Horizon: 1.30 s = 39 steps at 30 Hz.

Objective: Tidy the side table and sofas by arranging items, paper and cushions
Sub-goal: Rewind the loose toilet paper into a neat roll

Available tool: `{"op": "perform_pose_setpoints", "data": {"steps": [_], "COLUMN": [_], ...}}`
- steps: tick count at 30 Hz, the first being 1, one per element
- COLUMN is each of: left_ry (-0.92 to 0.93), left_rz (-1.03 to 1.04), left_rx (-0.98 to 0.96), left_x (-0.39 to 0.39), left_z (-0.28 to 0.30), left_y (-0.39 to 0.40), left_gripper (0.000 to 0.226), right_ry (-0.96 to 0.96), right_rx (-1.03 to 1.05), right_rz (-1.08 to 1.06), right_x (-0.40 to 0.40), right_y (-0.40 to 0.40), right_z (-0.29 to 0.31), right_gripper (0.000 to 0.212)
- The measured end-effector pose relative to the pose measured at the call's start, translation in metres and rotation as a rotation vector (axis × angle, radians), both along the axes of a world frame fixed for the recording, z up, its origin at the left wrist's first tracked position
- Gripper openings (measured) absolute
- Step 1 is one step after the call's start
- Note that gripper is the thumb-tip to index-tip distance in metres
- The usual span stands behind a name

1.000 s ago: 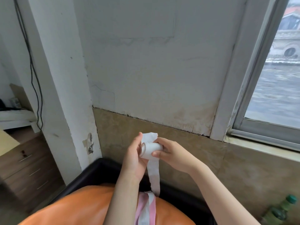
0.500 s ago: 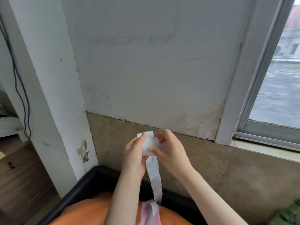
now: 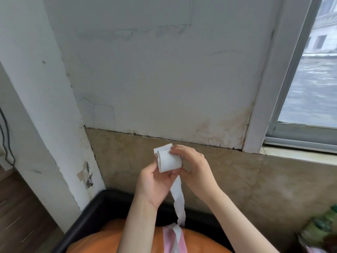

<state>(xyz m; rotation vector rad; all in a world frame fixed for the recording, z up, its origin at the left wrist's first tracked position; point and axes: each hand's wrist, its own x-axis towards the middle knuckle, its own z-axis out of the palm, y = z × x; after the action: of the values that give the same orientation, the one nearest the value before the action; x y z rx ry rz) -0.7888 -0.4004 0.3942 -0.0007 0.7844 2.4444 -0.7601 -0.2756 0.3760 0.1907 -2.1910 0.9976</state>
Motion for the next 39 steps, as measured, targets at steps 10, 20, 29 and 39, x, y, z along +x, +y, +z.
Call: {"op": "perform_pose_setpoints", "data": {"steps": [10,20,29,39], "left_ry": [0.021,0.075,0.097,0.208], "left_rz": [0.003,-0.026,-0.123,-0.205], "left_rx": [0.027,0.160,-0.040,-0.405], "left_x": [-0.007,-0.018,-0.032,-0.045], "left_z": [-0.007,-0.026,-0.027,-0.025], "left_y": [-0.003,-0.004,-0.007,-0.007], "left_gripper": [0.055,0.090,0.057,0.038], "right_ry": [0.042,0.052,0.070,-0.443], "right_rx": [0.058,-0.037,0.161,0.083], "right_rz": [-0.031,-0.017,-0.065,0.127], "right_x": [-0.002,-0.010,-0.017,-0.002], "right_y": [-0.005,-0.019,-0.010,0.005], "right_z": [-0.006,-0.020,-0.029,-0.021], "right_gripper": [0.056,0.057,0.051,0.027]}}
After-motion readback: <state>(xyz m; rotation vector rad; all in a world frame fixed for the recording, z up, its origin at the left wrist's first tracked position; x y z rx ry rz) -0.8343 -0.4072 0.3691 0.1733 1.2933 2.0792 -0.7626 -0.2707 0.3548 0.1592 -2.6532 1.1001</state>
